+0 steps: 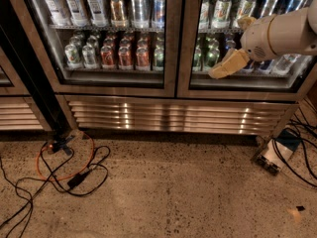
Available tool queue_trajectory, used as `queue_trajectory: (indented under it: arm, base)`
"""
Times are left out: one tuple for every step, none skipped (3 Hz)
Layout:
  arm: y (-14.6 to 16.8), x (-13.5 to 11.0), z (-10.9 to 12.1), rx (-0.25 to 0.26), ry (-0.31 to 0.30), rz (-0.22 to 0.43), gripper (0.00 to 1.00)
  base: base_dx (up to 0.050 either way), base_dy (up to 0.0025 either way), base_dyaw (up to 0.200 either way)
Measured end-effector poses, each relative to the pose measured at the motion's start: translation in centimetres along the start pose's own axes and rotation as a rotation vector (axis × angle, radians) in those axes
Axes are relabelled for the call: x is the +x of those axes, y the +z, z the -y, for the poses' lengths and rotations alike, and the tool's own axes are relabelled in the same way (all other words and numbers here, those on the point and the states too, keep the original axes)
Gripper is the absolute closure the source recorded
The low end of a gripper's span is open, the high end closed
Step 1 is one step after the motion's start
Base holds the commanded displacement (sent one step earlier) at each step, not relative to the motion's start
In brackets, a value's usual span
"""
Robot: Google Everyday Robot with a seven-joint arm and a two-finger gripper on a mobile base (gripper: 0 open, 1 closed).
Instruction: Open left fridge door
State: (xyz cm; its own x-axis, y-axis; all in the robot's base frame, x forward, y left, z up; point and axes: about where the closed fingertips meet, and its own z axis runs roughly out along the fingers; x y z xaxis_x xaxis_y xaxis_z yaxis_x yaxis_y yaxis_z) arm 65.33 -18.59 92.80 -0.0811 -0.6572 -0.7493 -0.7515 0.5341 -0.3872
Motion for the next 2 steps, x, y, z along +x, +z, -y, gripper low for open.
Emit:
queue_trajectory:
  arm:
    - [3.0,-0.3,0.9,-0.011,-0.020,0.063,0.00]
    - [7.7,-1.5,3.1,-0.031,-0.047,0.159,0.00]
  base:
    - [0.000,0.00000,0.000]
    - [0.000,0.00000,0.000]
